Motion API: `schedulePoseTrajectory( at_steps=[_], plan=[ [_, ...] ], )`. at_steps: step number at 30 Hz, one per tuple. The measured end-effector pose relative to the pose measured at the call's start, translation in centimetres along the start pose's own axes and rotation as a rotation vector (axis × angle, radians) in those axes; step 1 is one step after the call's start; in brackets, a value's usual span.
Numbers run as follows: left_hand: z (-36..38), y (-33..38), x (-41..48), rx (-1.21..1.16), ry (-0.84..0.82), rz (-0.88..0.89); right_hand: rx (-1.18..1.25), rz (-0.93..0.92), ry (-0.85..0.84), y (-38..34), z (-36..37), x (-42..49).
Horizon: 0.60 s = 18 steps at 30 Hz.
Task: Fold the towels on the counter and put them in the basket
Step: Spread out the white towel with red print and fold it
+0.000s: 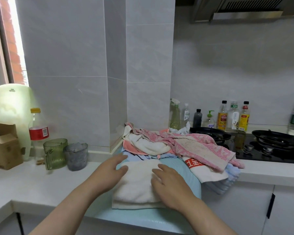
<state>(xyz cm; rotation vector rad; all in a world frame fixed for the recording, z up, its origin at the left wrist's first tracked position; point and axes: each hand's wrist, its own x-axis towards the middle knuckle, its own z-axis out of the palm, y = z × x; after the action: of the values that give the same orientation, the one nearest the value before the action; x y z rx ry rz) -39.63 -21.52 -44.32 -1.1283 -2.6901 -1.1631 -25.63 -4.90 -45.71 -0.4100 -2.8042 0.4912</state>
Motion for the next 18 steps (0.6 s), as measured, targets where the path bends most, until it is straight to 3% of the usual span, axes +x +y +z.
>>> schedulePoseTrajectory(
  at_steps=[2, 6, 12, 14, 16, 18],
  plan=[
    [1.3, 1.1, 0.4, 0.113, -0.108, 0.094, -0.006, 0.001, -0.053, -0.1, 0.7, 1.3],
    [4.2, -0.3, 0.5, 0.476, -0.401, 0.046, 0.000, 0.087, -0.186, 0.9, 2.9, 2.1],
    [5.7, -1.9, 0.0, 0.456, -0.396, 0.021, 0.168, 0.123, -0.159, 1.8, 3.6, 1.7],
    [5.7, -1.9, -0.1, 0.449, -0.394, 0.011, 0.358, 0.253, -0.029, 2.1, 3.4, 1.7],
    [5.7, -1.9, -0.2, 0.432, -0.386, 0.008, 0.754, 0.491, 0.113, 2.8, 2.9, 1.9],
    [5.7, -1.9, -0.2, 0.412, -0.374, 0.005, 1.087, 0.628, 0.129, 3.4, 2.1, 2.1]
  ],
)
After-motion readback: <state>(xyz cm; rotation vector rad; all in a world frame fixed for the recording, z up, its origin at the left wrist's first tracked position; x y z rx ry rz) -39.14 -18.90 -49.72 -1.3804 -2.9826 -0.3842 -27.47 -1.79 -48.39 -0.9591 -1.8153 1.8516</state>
